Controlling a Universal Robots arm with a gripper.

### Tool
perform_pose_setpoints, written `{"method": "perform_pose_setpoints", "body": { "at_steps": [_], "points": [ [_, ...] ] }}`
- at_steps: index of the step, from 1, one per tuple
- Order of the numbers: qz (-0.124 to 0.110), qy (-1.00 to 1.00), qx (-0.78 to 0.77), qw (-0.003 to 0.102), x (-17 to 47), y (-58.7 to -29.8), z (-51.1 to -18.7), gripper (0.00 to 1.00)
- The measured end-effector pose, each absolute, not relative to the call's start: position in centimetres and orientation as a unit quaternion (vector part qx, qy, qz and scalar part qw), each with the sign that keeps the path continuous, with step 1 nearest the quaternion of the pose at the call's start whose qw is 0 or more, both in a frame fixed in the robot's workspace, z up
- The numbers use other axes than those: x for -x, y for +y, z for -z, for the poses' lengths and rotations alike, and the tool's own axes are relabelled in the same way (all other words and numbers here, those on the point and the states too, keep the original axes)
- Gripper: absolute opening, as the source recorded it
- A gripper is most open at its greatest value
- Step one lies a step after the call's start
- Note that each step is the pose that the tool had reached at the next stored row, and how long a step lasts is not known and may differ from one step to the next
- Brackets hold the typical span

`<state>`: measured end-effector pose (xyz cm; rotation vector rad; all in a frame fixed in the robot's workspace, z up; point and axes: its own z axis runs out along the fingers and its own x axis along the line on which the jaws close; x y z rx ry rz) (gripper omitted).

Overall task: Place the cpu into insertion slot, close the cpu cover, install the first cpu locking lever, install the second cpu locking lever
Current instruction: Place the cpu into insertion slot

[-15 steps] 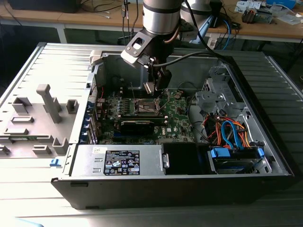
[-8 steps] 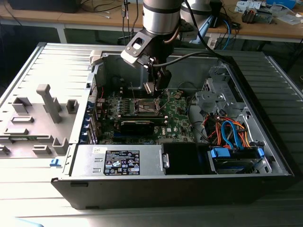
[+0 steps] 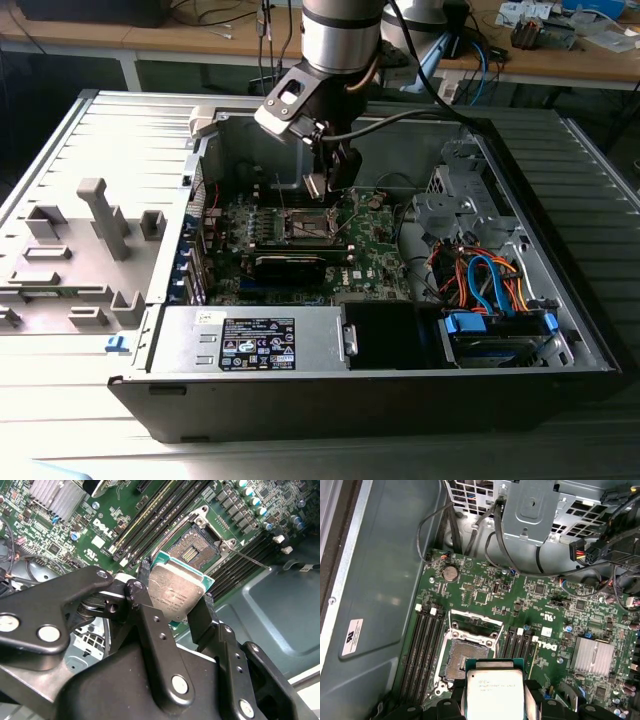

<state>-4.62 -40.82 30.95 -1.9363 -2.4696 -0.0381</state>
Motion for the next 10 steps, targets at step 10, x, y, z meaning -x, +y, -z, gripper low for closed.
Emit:
{"method": "perform_pose_setpoints", "body": {
  "at_steps": [10],
  "points": [
    [0.012, -0.784, 0.620, 0.002, 4.62, -40.82, -30.93, 0.55]
  ]
}}
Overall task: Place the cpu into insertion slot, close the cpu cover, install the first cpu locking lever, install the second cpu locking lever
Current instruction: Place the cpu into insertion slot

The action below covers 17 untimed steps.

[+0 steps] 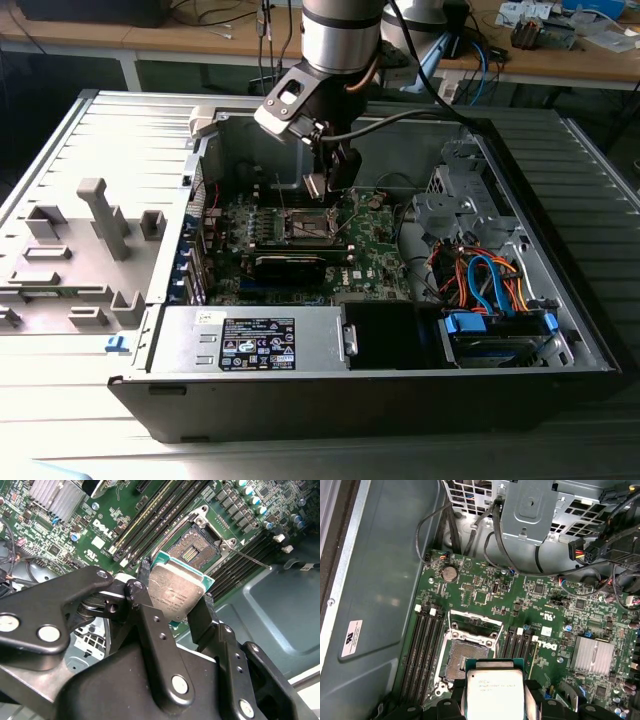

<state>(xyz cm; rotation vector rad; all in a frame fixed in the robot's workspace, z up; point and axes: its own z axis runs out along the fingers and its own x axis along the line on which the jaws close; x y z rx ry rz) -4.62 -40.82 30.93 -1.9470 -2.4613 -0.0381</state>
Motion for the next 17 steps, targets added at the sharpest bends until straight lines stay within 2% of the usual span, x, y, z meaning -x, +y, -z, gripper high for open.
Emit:
{"method": "perform_pose_setpoints", "body": {
  "at_steps": [17],
  "points": [
    [0.012, -0.776, 0.630, 0.001, 4.62, -40.82, -30.89, 0.55]
  ]
}}
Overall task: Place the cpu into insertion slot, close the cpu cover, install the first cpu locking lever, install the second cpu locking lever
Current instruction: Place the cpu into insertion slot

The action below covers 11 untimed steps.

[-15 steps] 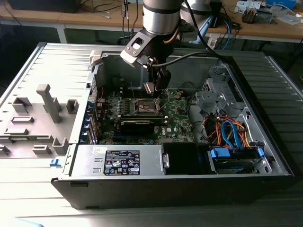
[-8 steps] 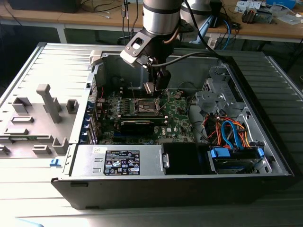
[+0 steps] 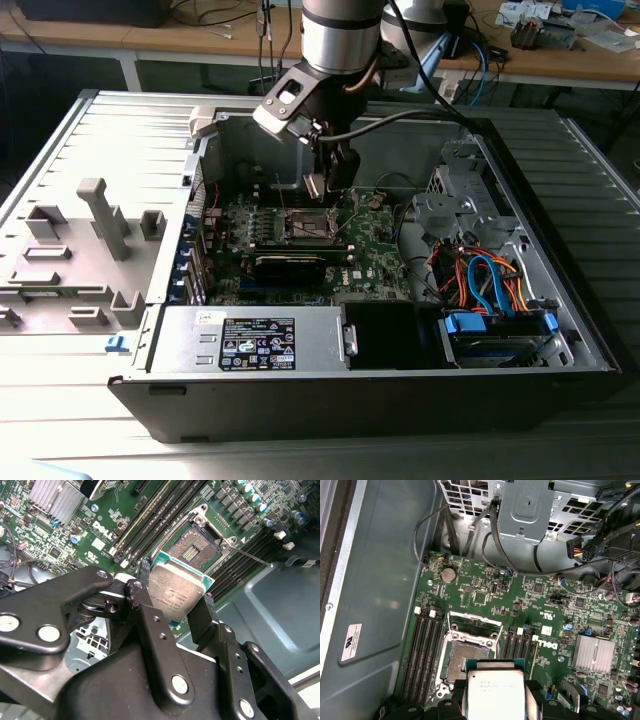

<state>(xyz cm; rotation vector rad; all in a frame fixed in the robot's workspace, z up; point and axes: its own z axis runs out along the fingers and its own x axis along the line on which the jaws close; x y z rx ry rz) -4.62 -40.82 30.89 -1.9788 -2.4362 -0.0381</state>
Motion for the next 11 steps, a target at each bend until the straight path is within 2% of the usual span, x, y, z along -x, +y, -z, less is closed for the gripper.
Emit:
{"method": "perform_pose_setpoints", "body": {
  "at_steps": [11],
  "points": [
    [0.012, -0.769, 0.639, 0.001, 4.62, -40.82, -30.86, 0.55]
  ]
}}
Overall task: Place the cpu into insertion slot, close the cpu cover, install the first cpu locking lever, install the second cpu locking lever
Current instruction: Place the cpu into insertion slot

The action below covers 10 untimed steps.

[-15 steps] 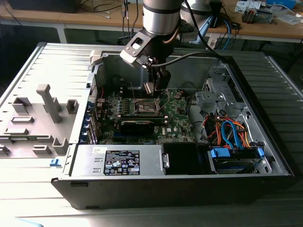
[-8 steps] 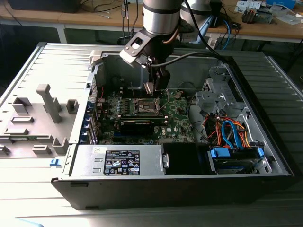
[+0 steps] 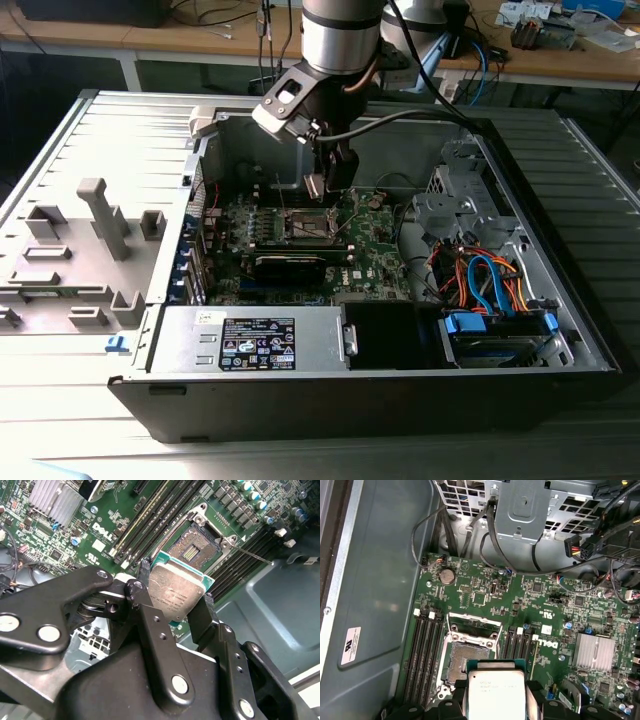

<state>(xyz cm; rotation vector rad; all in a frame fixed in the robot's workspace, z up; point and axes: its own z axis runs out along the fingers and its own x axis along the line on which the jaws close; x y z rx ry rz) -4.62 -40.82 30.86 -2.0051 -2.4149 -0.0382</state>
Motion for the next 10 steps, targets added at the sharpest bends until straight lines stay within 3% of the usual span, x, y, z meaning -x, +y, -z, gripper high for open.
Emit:
{"method": "perform_pose_setpoints", "body": {
  "at_steps": [10],
  "points": [
    [0.012, -0.763, 0.647, 0.001, 4.62, -40.82, -30.81, 0.55]
  ]
}}
